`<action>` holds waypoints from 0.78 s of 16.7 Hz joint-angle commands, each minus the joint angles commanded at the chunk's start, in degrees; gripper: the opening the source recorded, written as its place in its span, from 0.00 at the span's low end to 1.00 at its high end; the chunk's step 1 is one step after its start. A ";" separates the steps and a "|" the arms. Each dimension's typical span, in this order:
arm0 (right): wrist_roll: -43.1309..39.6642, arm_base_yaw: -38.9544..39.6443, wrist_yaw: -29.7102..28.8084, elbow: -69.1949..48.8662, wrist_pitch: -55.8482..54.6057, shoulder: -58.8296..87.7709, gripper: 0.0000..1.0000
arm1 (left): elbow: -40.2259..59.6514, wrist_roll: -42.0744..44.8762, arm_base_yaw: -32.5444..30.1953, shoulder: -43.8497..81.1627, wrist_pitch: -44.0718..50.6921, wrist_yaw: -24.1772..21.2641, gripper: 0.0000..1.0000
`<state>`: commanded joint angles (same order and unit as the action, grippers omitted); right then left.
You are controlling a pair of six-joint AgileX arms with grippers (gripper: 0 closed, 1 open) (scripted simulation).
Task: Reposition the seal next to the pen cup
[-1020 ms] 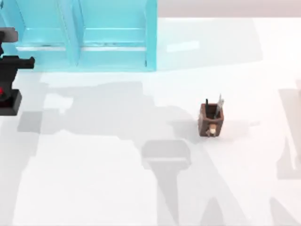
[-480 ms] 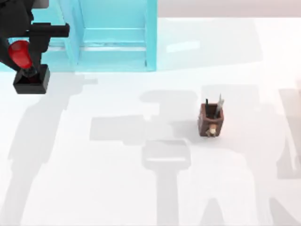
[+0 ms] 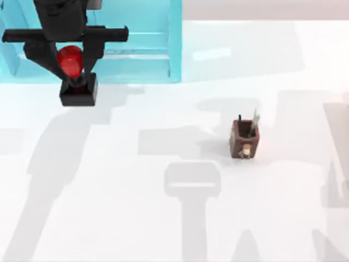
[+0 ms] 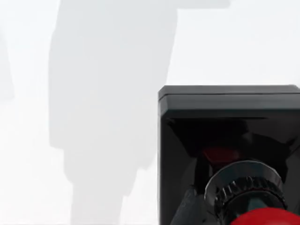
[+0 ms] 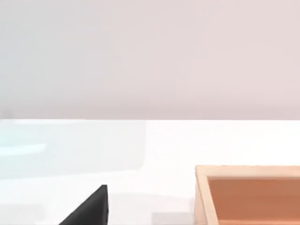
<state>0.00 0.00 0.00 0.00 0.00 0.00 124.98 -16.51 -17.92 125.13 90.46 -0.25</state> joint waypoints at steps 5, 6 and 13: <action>0.00 0.00 0.00 0.00 0.00 0.00 1.00 | 15.05 -15.31 -15.70 12.27 3.01 -0.34 0.00; 0.00 0.00 0.00 0.00 0.00 0.00 1.00 | 17.75 -18.25 -18.69 14.34 3.39 -0.37 0.00; 0.00 0.00 0.00 0.00 0.00 0.00 1.00 | 24.48 -25.28 -25.76 19.47 4.24 -0.36 0.00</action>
<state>0.00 0.00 0.00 0.00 0.00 0.00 149.46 -41.79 -43.68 144.60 94.69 -0.61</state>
